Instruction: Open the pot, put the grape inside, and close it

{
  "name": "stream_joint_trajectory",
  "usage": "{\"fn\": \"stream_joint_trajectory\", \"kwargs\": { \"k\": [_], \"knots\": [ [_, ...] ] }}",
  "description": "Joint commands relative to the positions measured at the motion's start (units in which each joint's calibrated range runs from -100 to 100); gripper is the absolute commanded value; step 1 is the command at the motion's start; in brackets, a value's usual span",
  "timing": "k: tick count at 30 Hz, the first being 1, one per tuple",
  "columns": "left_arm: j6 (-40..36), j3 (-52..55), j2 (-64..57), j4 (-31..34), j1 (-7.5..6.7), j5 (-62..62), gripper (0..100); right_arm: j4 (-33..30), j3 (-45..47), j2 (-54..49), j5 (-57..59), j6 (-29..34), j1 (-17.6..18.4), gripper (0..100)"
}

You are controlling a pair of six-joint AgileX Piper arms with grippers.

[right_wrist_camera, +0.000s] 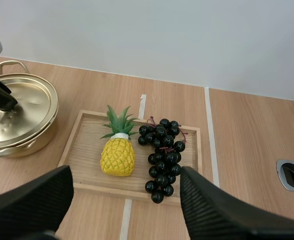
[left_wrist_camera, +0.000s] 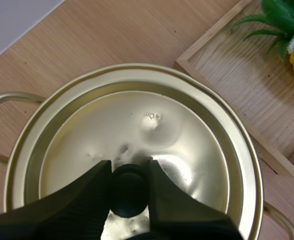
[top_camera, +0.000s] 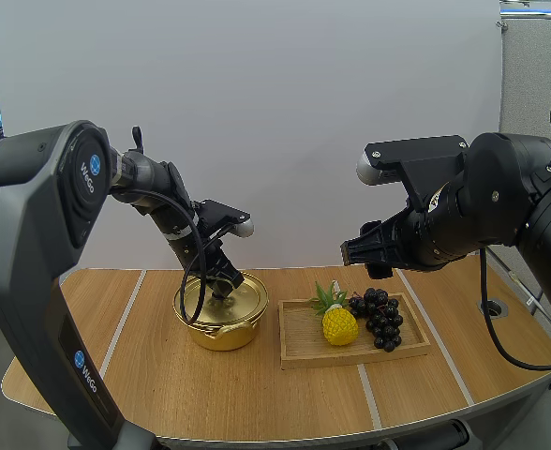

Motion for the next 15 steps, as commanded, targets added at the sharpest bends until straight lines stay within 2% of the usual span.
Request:
{"fn": "stream_joint_trajectory", "kwargs": {
  "k": [1,8,15],
  "knots": [
    [0.2,-0.5,0.0,-0.4,-0.16,0.8,0,0.0,-0.4,-0.7,0.1,0.0,-0.3,100],
    [-1.7,-4.3,-3.1,-0.2,-0.16,6.8,0,0.0,-0.4,-0.7,0.1,0.0,-0.3,100],
    [-4.8,-16.2,-13.3,2.5,-0.16,11.2,0,0.1,-0.4,-0.6,0.1,0.0,-0.3,100]
  ]
}}
